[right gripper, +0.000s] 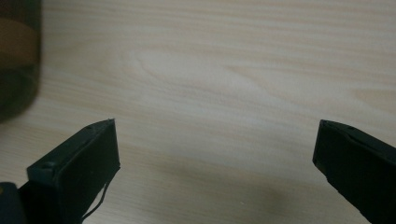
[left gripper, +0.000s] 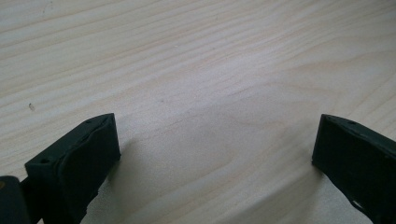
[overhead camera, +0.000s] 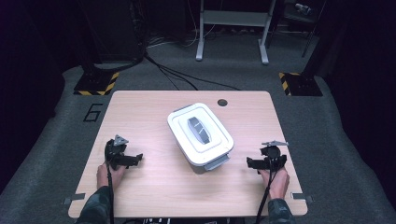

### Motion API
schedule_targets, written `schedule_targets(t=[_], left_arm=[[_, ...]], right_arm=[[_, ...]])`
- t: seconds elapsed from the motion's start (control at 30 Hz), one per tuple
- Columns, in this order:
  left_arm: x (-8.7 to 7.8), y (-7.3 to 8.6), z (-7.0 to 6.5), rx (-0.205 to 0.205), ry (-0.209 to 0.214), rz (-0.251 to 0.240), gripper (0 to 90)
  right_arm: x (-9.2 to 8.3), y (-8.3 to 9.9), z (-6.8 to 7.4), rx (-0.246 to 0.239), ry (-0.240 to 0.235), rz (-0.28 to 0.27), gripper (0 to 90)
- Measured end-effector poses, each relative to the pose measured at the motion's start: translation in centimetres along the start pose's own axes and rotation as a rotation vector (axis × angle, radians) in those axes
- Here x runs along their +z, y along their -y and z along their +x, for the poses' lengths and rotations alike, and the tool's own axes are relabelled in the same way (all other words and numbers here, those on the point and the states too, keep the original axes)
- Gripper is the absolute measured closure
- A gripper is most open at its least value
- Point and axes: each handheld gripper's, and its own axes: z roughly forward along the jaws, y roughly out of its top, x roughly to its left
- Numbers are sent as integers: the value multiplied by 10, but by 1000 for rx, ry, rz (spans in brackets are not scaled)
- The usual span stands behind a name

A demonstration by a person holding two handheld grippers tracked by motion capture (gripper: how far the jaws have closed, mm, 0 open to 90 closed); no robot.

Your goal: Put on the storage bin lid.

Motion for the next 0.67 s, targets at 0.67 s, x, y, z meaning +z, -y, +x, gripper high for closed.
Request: schedule_targets(t=[0.67], left_arm=[[0, 0, 0, -2, -3, -7, 4]], right_arm=[[10, 39, -9, -38, 38, -109, 0]])
